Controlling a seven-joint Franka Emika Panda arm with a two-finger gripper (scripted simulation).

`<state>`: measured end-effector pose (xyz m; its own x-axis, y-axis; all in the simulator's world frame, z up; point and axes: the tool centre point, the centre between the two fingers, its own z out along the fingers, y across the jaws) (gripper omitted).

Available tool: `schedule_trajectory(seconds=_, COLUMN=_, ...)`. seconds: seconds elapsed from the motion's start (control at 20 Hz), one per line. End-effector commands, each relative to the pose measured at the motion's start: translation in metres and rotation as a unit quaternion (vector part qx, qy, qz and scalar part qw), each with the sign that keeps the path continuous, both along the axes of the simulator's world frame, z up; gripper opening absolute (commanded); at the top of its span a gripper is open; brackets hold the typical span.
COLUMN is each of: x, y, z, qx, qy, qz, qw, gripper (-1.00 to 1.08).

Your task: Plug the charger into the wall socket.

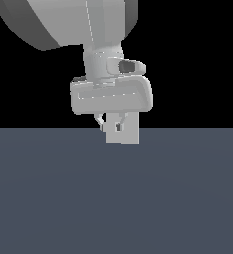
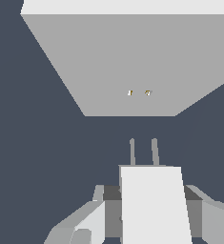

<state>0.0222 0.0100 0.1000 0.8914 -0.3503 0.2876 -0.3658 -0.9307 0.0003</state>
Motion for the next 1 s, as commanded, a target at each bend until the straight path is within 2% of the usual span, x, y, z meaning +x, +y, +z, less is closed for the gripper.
schedule_trajectory(seconds=0.0, x=0.002, y=-0.001, z=0.0, qx=0.0, qy=0.0, qz=0.0, qw=1.0, gripper=-1.0)
schedule_trajectory(seconds=0.6, x=0.038, y=-0.016, z=0.0, qx=0.001, qy=0.0, qz=0.0, qw=1.0, gripper=-1.0)
schedule_trajectory(seconds=0.95, x=0.046, y=-0.019, z=0.0, qx=0.0, qy=0.0, qz=0.0, qw=1.0, gripper=-1.0)
